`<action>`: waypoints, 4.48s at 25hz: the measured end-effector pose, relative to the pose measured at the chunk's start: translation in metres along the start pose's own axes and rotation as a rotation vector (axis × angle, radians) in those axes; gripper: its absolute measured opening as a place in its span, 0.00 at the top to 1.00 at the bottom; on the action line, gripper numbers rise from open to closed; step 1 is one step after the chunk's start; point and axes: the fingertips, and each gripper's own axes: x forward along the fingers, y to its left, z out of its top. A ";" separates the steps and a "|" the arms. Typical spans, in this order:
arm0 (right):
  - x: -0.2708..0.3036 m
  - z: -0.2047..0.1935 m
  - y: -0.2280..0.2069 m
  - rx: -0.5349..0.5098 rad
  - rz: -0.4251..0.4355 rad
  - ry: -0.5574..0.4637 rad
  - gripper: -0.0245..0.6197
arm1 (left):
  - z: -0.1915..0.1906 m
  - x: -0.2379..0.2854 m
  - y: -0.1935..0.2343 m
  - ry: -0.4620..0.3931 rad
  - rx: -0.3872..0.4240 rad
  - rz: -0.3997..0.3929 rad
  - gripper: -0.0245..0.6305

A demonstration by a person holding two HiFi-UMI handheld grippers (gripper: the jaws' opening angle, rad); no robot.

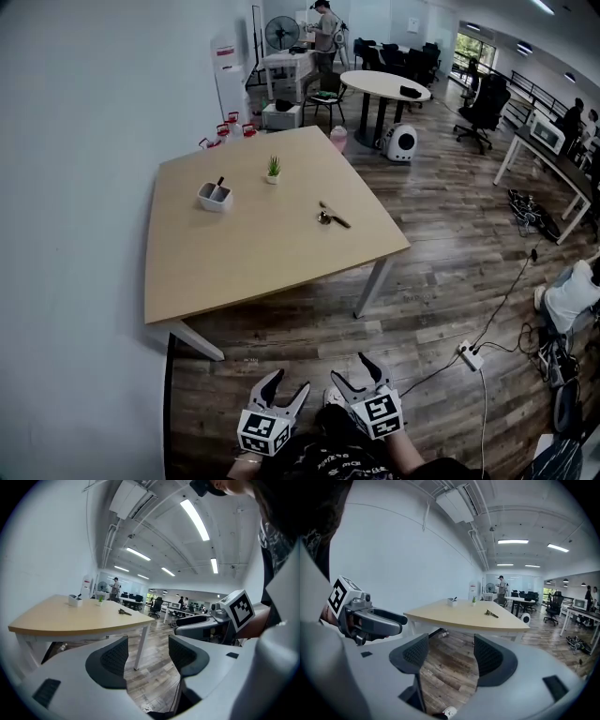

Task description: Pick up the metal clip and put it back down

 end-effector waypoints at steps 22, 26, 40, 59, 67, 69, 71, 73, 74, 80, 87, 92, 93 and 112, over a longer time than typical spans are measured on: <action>0.107 0.041 -0.157 -0.019 0.086 0.009 0.50 | 0.074 0.177 0.025 -0.015 -0.005 0.064 0.56; 0.118 0.052 -0.165 -0.022 0.073 -0.007 0.50 | 0.080 0.184 0.036 -0.014 -0.008 0.079 0.56; 0.196 0.087 -0.193 0.025 -0.007 -0.003 0.50 | 0.112 0.233 0.127 -0.011 -0.003 0.055 0.56; 0.318 0.145 -0.230 0.034 -0.188 0.048 0.50 | 0.169 0.305 0.257 0.008 0.040 -0.045 0.56; 0.351 0.158 -0.246 0.012 -0.228 0.079 0.50 | 0.184 0.319 0.285 0.013 0.060 -0.074 0.56; 0.359 0.161 -0.252 0.003 -0.224 0.093 0.50 | 0.188 0.321 0.288 0.010 0.053 -0.069 0.56; 0.367 0.166 -0.260 -0.022 -0.220 0.100 0.50 | 0.191 0.323 0.290 0.003 0.047 -0.055 0.56; 0.375 0.171 -0.269 -0.049 -0.213 0.110 0.50 | 0.192 0.326 0.291 0.002 0.042 -0.039 0.56; 0.379 0.172 -0.274 -0.057 -0.209 0.115 0.50 | 0.192 0.327 0.292 0.006 0.042 -0.034 0.56; 0.410 0.169 -0.300 -0.107 -0.168 0.185 0.50 | 0.200 0.329 0.295 0.001 0.032 0.022 0.56; 0.453 0.156 -0.315 -0.143 -0.080 0.250 0.50 | 0.200 0.329 0.305 0.007 0.016 0.105 0.56; 0.474 0.138 -0.319 -0.163 -0.038 0.323 0.50 | 0.202 0.329 0.304 0.011 0.016 0.135 0.56; 0.478 0.135 -0.321 -0.167 -0.031 0.338 0.50 | 0.204 0.329 0.302 0.008 0.019 0.140 0.56; 0.498 0.106 -0.336 -0.340 -0.010 0.399 0.78 | 0.196 0.332 0.305 0.025 -0.008 0.246 0.56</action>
